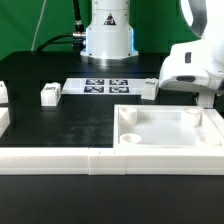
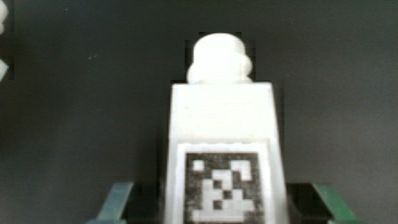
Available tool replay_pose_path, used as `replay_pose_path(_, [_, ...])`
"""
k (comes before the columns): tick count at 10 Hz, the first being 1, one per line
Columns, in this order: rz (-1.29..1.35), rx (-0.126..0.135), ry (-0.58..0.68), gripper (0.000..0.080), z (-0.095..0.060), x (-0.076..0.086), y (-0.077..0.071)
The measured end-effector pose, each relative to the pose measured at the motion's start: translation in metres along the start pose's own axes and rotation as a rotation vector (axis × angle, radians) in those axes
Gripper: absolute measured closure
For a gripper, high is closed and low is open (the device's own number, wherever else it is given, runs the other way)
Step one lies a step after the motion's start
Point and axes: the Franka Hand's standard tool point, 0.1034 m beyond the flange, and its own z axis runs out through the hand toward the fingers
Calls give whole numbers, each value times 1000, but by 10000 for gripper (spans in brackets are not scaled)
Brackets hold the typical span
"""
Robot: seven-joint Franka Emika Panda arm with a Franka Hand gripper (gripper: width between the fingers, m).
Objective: Assemble one leg
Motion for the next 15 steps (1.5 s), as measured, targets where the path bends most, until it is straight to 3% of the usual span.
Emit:
replay_pose_path(1, [-21, -13, -1, 510, -3, 0, 4])
replay_pose_path(2, [-49, -45, 17, 509, -20, -3, 16])
replay_pose_path(6, [-40, -33, 39, 509, -77, -22, 32])
replay_pose_path(7, [-42, -30, 59, 509, -84, -24, 31])
replay_pose_path(9, [-41, -30, 62, 509, -80, -22, 31])
replay_pose_path(12, [-62, 5, 293, 509, -86, -12, 25])
replay_pose_path(14, [-104, -15, 452, 509, -97, 3, 36])
replay_pose_path(15, [-137, -13, 526, 509, -103, 6, 41])
